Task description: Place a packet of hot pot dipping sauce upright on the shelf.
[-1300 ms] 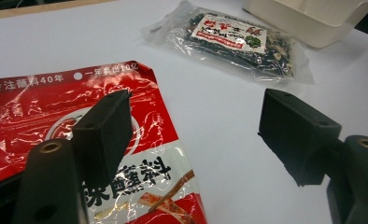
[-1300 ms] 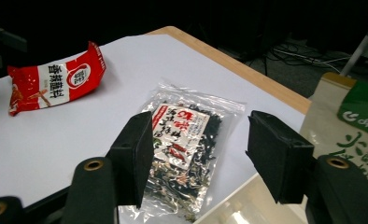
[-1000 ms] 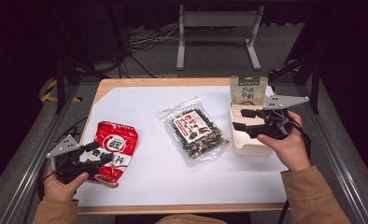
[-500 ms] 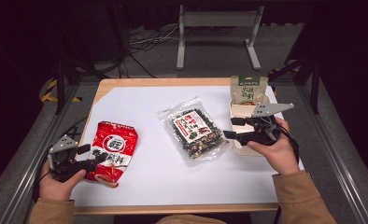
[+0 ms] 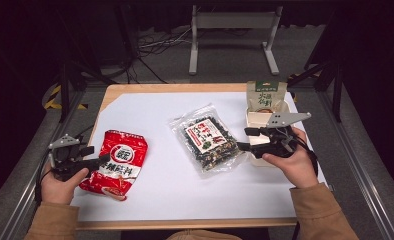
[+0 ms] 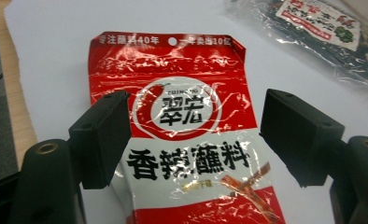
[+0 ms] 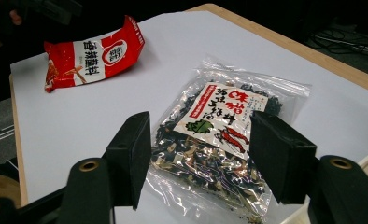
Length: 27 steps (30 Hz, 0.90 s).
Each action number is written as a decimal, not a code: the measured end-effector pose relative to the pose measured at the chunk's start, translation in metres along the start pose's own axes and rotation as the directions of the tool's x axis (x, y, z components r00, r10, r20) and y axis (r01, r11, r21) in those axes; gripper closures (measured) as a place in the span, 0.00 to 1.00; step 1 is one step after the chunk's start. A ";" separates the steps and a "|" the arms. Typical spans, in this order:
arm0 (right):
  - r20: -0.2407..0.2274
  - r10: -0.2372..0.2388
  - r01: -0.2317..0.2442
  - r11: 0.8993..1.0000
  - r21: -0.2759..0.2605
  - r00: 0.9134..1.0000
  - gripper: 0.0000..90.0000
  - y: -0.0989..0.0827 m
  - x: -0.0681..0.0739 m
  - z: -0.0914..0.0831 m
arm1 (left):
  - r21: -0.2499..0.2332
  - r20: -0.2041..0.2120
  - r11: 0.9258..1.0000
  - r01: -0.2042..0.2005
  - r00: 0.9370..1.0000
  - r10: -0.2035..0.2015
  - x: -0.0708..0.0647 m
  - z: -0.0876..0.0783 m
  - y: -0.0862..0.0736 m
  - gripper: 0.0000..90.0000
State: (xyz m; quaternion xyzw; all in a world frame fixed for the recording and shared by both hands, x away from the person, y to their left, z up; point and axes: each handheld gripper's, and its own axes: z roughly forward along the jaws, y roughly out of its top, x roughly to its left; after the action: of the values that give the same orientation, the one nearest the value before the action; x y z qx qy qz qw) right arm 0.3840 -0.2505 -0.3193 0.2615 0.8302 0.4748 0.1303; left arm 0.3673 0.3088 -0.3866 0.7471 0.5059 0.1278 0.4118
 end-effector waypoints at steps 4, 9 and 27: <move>-0.006 -0.005 0.005 1.000 0.000 1.000 0.43 0.000 0.001 0.001 | 0.047 -0.029 0.999 0.014 0.999 -0.013 0.006 0.009 0.004 0.28; -0.010 -0.010 0.010 1.000 -0.004 1.000 0.42 0.000 0.003 0.001 | 0.103 -0.072 0.994 0.022 0.997 -0.014 0.009 0.017 0.000 0.28; -0.044 0.002 -0.001 1.000 0.022 0.999 0.46 -0.004 0.005 0.009 | 0.233 -0.096 0.968 0.097 0.992 -0.076 0.024 0.031 -0.019 0.38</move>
State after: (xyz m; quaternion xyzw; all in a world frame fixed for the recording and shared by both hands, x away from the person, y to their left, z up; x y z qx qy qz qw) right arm 0.3826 -0.2427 -0.3267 0.2531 0.8378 0.4714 0.1088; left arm 0.3844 0.3171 -0.4251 0.7619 0.5669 0.0805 0.3028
